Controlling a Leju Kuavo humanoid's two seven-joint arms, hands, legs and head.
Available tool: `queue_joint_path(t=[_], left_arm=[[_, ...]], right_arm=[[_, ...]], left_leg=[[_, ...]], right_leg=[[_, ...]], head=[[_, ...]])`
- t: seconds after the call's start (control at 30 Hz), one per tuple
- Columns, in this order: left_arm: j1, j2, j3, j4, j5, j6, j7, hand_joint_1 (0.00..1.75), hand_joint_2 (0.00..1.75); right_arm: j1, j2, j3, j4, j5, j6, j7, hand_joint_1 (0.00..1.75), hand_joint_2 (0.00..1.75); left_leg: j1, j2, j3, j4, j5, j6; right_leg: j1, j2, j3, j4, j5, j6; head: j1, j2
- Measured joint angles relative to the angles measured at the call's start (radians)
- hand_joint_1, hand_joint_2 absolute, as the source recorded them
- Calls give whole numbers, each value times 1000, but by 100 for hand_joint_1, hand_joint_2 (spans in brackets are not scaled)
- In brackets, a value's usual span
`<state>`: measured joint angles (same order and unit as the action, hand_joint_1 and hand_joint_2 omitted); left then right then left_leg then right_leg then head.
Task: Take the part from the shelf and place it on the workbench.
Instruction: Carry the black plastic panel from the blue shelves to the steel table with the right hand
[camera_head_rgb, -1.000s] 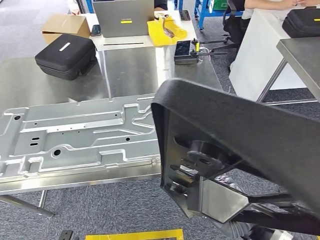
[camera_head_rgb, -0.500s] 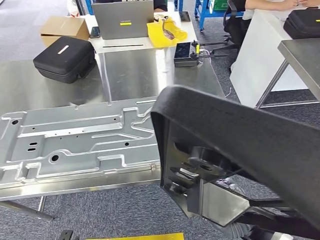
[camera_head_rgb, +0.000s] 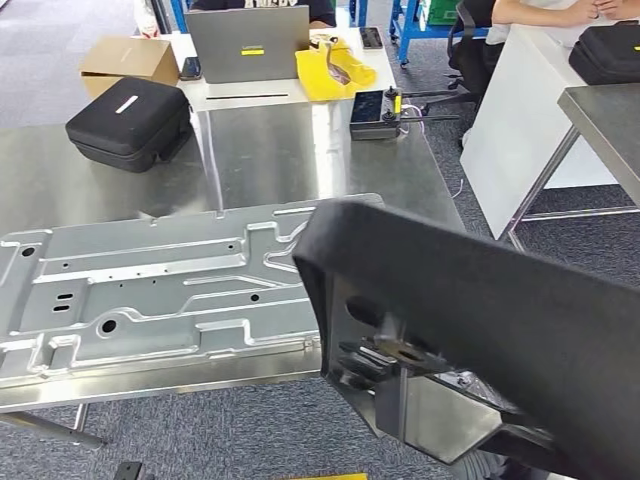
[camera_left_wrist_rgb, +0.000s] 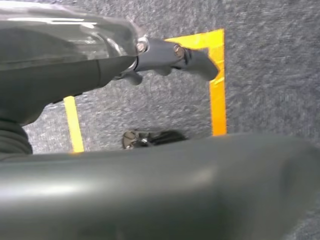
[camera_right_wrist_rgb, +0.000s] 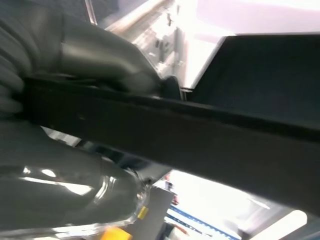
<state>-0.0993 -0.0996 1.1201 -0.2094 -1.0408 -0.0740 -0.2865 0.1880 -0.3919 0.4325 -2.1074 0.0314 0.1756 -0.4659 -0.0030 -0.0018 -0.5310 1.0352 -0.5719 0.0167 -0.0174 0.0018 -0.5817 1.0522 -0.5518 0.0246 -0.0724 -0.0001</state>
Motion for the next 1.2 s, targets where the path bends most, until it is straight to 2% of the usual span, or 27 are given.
queue_joint_path(t=[0.07,0.13,0.2,0.23,0.27,0.3,0.33,0.4,0.43,0.47,0.53,0.6,0.63,0.67,0.73,0.77,0.8,0.83,0.9,0.93,0.97,1.0,1.1,1.2], left_arm=[[-1,-1,0,0,0,0,0,0,0],[-1,-2,0,0,1,0,-1,0,0],[0,-2,1,0,1,0,-1,0,0],[1,-2,1,0,1,0,-1,0,0],[3,-2,2,0,1,0,-1,0,0],[4,-2,2,0,1,0,-1,0,0],[4,-2,2,0,1,0,-1,0,0],[4,-2,3,0,2,0,-1,0,0],[3,-2,4,0,2,0,-2,0,0],[2,-2,4,0,2,0,-2,0,0],[2,-2,6,0,3,0,-2,0,0],[3,-3,7,0,3,0,-2,0,0],[2,-4,8,0,3,0,-2,0,0],[1,-4,9,0,3,0,-2,0,0],[0,-5,11,0,6,0,-3,0,0],[0,-6,12,0,8,0,-3,0,0],[0,-7,13,0,10,0,-4,0,0],[1,-8,14,0,13,0,-7,0,0],[1,-9,15,0,17,1,-13,0,0],[1,-9,15,0,18,2,-15,0,0],[1,-9,16,0,19,2,-16,0,0],[1,-9,17,0,20,2,-17,0,0],[1,-10,18,0,21,3,-18,0,0],[1,-10,19,0,19,3,-20,0,0]], right_arm=[[1,-1,0,-3,3,-4,-1,175,175],[0,-2,0,-7,7,-6,-1,175,175],[1,-2,1,-11,10,-7,-1,175,175],[1,-2,1,-12,11,-7,-1,175,175],[1,-2,2,-12,11,-7,-1,175,175],[1,-3,2,-12,11,-7,-1,175,175],[1,-3,2,-12,11,-7,-1,175,175],[0,-3,2,-15,12,-7,-1,175,175],[-1,-3,3,-17,12,-7,-1,175,175],[-2,-4,3,-18,13,-7,-1,175,175],[-3,-5,4,-18,14,-8,-1,175,175],[-4,-6,4,-20,14,-8,-1,175,175],[-6,-7,4,-21,14,-8,-1,175,175],[-7,-9,4,-22,14,-8,-1,175,175],[-7,-12,4,-22,14,-9,-1,175,175],[-5,-13,5,-22,15,-11,-1,175,175],[-3,-14,5,-22,18,-14,-1,175,175],[0,-15,4,-23,22,-20,-1,175,175],[4,-19,3,-28,36,-39,-4,175,175],[7,-21,1,-32,43,-50,-6,175,175],[11,-23,0,-36,47,-58,-7,175,175],[15,-25,-2,-39,51,-64,-8,175,175],[24,-27,-5,-47,65,-80,-9,175,175],[21,-31,-23,-51,94,-137,12,175,175]], left_leg=[[1,0,1,3,-7,-5],[4,0,-23,57,-41,-15],[7,0,-86,180,-96,-23],[8,0,-119,240,-114,-25],[8,0,-142,274,-114,-25],[8,0,-147,271,-95,-23],[7,0,-134,229,-58,-20],[4,0,-85,106,17,-9],[1,-1,-65,59,35,-4],[-2,-1,-55,34,38,-1],[-5,-1,-49,20,28,3],[1,-1,-36,2,30,8],[4,0,-28,-7,32,12],[7,1,-21,-13,34,15],[6,3,-16,-16,31,19],[6,3,-15,-15,30,20],[6,3,-13,-15,28,21],[6,2,-9,-15,25,20],[5,1,-1,-13,16,13],[3,0,2,-10,12,8],[1,0,3,-8,7,5],[-2,-1,3,-6,4,8],[-3,-1,6,-9,3,22],[-3,-1,9,-15,4,22]], right_leg=[[-2,0,1,0,-1,-9],[-6,-2,4,-2,-3,-18],[-6,-4,5,-2,-6,-23],[-6,-4,6,-2,-8,-25],[-6,-4,8,-2,-10,-26],[-6,-3,12,-2,-13,-26],[-5,-2,19,-2,-17,-26],[-4,-1,32,-2,-25,-23],[-4,0,35,-2,-29,-20],[-4,0,35,-3,-30,-16],[-5,0,35,-7,-30,-5],[-3,-1,41,-8,-36,6],[-2,-1,36,10,-49,10],[-1,-2,20,48,-70,12],[0,-1,-44,164,-117,14],[0,-1,-72,209,-126,14],[0,-1,-85,222,-115,14],[0,-2,-78,194,-85,14],[0,-2,-31,78,-13,13],[1,-2,-10,28,6,10],[1,-2,1,0,12,6],[1,-1,5,-8,8,4],[1,1,6,-12,7,-1],[3,1,6,-12,5,-5]], head=[[0,0],[0,0],[0,0],[0,0],[0,0],[0,0],[0,0],[0,0],[0,0],[0,0],[0,0],[0,0],[0,0],[1,0],[1,0],[1,0],[1,0],[1,0],[1,0],[1,0],[1,0],[1,0],[1,0],[1,0]])
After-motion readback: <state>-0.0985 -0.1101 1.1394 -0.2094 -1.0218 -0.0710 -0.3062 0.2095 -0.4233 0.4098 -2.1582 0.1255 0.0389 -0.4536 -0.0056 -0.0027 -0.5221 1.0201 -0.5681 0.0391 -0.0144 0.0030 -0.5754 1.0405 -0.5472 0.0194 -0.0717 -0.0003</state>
